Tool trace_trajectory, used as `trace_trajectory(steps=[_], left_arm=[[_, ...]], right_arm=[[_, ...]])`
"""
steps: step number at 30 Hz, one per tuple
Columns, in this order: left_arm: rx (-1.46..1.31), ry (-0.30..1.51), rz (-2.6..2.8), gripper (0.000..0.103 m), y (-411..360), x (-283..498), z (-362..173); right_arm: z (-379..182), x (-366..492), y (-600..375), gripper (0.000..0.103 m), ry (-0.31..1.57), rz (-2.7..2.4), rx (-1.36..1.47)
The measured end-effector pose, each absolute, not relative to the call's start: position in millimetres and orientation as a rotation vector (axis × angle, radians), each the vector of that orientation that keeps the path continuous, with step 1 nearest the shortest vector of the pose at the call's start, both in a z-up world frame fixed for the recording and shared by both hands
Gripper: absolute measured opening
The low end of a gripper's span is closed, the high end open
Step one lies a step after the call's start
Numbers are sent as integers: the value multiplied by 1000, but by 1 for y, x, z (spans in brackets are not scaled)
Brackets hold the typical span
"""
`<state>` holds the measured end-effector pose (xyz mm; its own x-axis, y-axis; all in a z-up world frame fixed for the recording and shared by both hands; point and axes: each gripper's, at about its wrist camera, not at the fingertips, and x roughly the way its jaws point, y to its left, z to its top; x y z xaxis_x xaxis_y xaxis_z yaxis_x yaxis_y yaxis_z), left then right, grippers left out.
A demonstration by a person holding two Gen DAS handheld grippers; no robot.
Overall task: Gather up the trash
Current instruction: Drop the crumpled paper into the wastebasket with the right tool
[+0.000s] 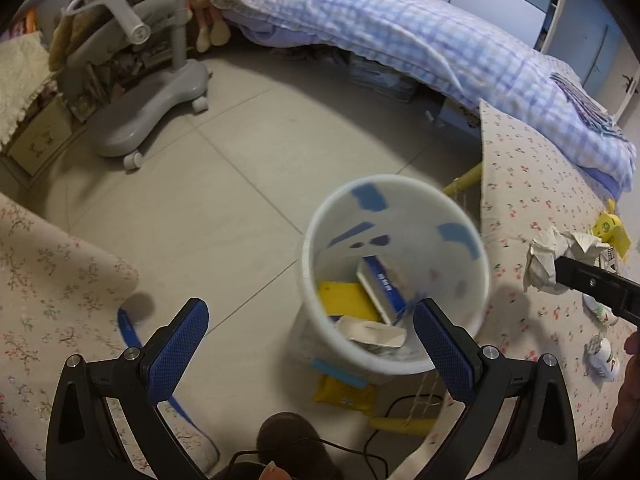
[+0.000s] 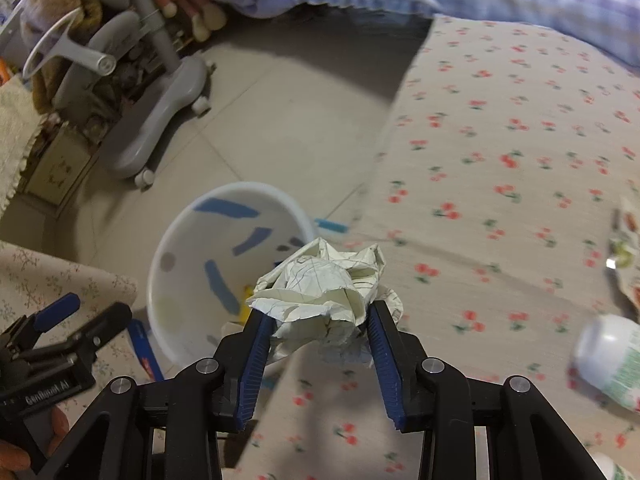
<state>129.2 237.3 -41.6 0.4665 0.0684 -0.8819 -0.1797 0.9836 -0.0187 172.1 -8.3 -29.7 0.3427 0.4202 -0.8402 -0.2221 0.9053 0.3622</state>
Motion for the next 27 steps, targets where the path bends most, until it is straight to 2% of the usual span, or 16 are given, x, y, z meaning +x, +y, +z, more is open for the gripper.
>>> trace_trajectory(steps=[11, 13, 15, 27], left_arm=[[-147, 1090, 168, 103, 256, 122, -41], [-150, 1092, 167, 103, 256, 121, -42], [-149, 1092, 164, 103, 256, 120, -41], [-141, 1086, 113, 103, 240, 123, -31]], right_arm=[[-42, 180, 41, 47, 1139, 491, 171], [-44, 181, 44, 58, 1133, 504, 177], [-44, 182, 45, 80, 1121, 519, 197], [-28, 171, 27, 81, 1095, 485, 184]])
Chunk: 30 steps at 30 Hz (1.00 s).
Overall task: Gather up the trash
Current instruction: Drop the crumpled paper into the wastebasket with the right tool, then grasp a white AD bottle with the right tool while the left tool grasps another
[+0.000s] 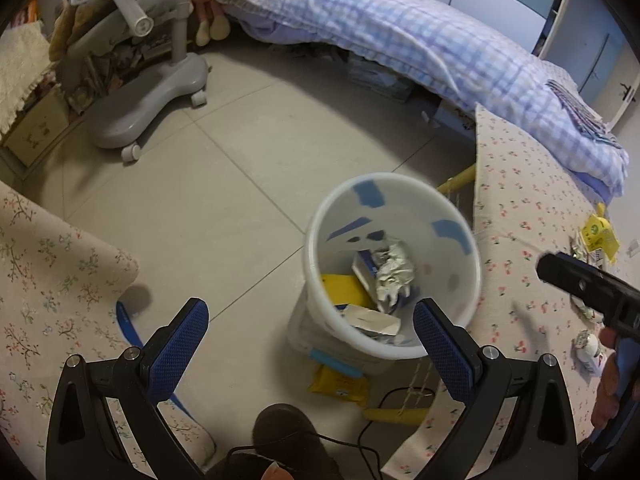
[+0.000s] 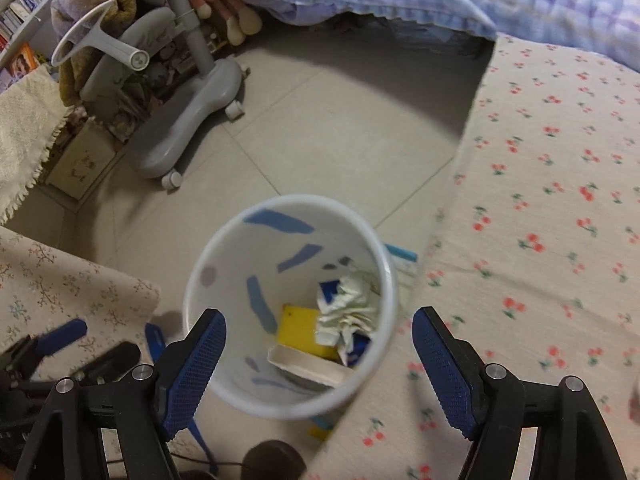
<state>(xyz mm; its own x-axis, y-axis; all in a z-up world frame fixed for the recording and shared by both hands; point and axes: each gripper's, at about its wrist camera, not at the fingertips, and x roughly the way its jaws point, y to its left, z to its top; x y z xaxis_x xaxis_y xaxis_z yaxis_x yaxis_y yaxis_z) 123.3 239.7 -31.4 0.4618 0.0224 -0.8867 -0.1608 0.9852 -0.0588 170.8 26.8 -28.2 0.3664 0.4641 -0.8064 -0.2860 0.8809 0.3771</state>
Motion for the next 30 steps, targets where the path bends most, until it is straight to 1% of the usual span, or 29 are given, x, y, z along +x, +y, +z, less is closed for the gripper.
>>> trace_trajectory(steps=[4, 12, 20, 27, 28, 29, 30], left_arm=[[-120, 1087, 88, 103, 226, 122, -31], [-128, 1109, 14, 103, 194, 118, -29], [-75, 1128, -54, 103, 149, 113, -30], [-29, 1146, -110, 103, 113, 112, -31], [-20, 1150, -115, 103, 106, 112, -31], [-13, 1151, -120, 103, 100, 113, -31], [-5, 1153, -127, 103, 93, 114, -31]], right_arm=[[-20, 157, 2, 81, 1098, 455, 159], [-10, 129, -84, 83, 1123, 349, 106], [-33, 100, -149, 83, 1248, 272, 48], [-66, 88, -165, 83, 1328, 242, -56], [-70, 87, -165, 76, 1332, 239, -74], [-74, 87, -167, 59, 1331, 234, -86], [-77, 87, -169, 48, 1335, 230, -88]])
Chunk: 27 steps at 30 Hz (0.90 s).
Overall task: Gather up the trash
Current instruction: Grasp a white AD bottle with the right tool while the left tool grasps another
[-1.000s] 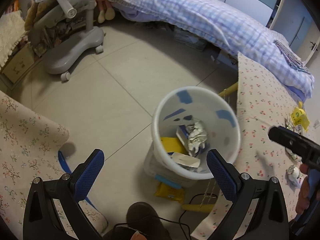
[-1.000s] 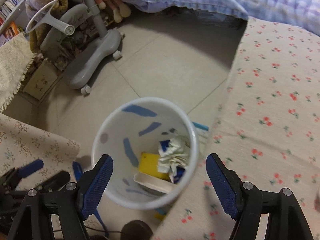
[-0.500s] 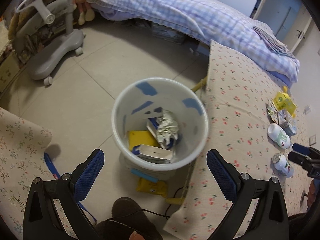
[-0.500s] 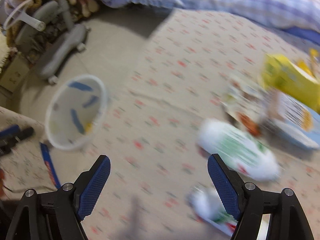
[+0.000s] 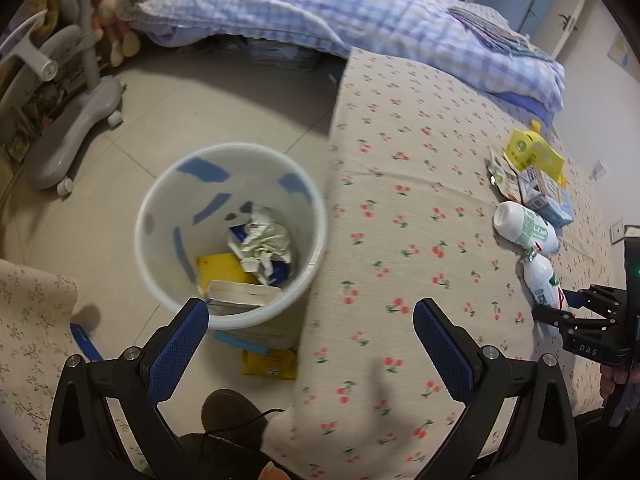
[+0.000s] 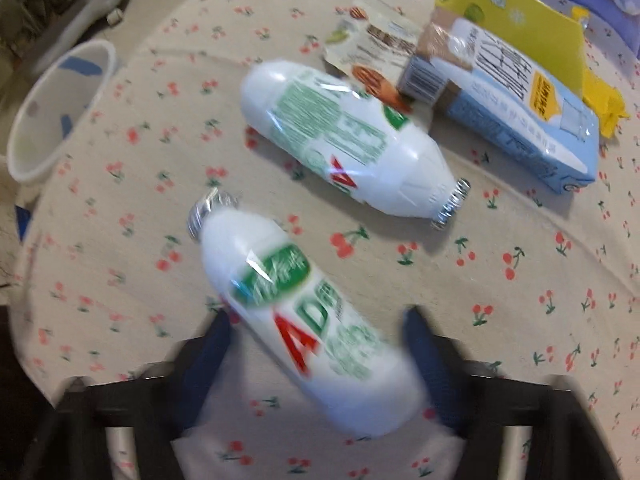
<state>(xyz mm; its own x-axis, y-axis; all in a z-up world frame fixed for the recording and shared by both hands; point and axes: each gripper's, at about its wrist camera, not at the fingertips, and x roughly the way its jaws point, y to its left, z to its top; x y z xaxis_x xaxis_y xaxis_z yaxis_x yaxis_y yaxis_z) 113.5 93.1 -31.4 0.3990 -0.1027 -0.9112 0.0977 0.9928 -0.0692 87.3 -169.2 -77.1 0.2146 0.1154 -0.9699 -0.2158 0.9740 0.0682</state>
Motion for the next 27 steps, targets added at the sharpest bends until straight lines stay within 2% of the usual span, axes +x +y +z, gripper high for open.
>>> trace_trajectory(steps=[6, 19, 27], left_arm=[[33, 1174, -181, 103, 47, 118, -31], [300, 1142, -380, 103, -110, 133, -42], [397, 1093, -528, 103, -172, 150, -55]], right_arm=[[-68, 81, -201, 42, 1300, 210, -13], [-50, 54, -316, 42, 1242, 27, 220], [-53, 52, -361, 42, 1231, -6, 306]])
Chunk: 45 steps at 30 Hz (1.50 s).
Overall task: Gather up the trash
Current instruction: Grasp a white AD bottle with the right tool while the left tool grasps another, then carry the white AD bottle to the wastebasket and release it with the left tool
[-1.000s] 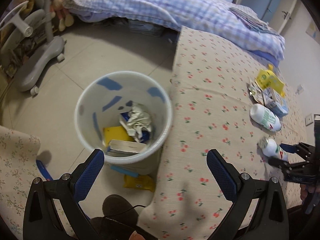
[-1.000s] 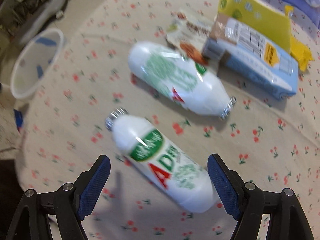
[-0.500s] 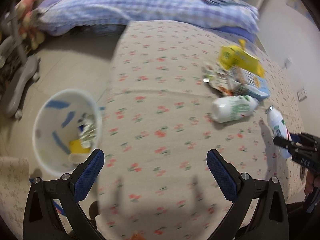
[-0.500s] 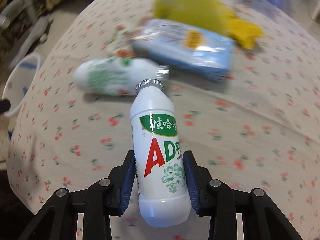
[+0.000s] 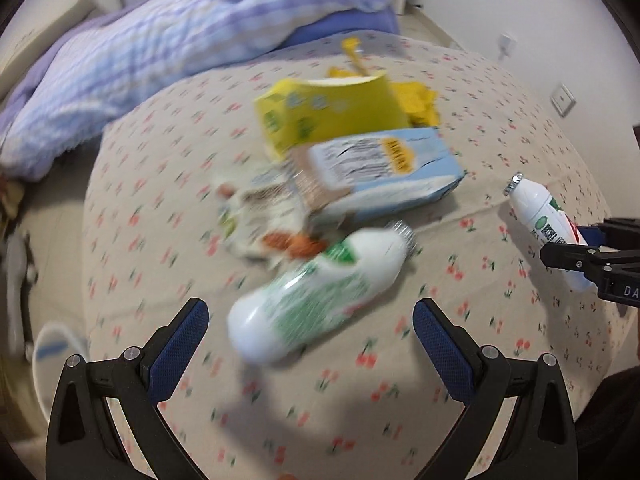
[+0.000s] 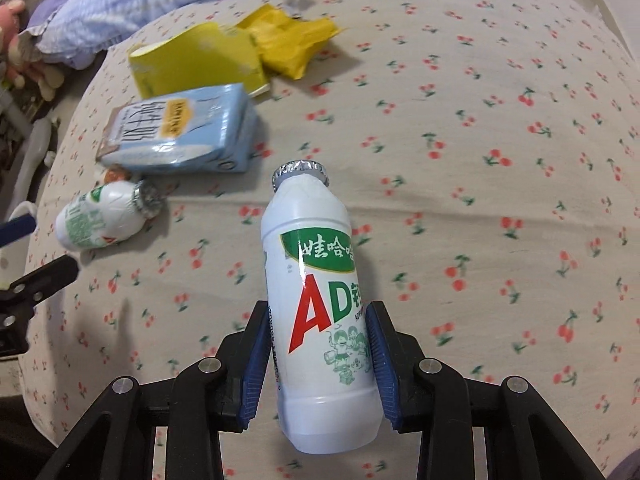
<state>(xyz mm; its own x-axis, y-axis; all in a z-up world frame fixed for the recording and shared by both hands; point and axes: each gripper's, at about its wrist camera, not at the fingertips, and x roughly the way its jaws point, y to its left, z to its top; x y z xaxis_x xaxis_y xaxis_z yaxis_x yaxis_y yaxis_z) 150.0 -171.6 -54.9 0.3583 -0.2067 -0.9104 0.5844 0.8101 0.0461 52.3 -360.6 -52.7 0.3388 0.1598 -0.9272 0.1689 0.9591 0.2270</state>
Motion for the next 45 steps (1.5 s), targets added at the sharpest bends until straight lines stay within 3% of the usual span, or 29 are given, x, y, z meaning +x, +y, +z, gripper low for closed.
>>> trace_trajectory(steps=[4, 8, 11, 16, 21, 32, 45], left_arm=[[422, 1095, -573, 99, -191, 156, -61], [392, 1146, -608, 83, -198, 159, -67], [376, 1190, -628, 78, -200, 157, -72], [366, 1246, -646, 60, -201, 145, -77], [276, 1278, -588, 29, -188, 143, -77], [61, 1295, -524, 29, -142, 137, -59], [-46, 1220, -375, 29, -40, 137, -28]], right_arm=[[-56, 53, -371, 42, 1239, -5, 308], [-59, 52, -380, 42, 1250, -10, 322], [-58, 53, -384, 42, 1244, -11, 332], [-56, 56, -388, 41, 1233, -11, 351], [-56, 54, -386, 41, 1236, -10, 354], [-57, 52, -390, 40, 1224, -18, 399], [-15, 62, -341, 39, 1121, 52, 386]])
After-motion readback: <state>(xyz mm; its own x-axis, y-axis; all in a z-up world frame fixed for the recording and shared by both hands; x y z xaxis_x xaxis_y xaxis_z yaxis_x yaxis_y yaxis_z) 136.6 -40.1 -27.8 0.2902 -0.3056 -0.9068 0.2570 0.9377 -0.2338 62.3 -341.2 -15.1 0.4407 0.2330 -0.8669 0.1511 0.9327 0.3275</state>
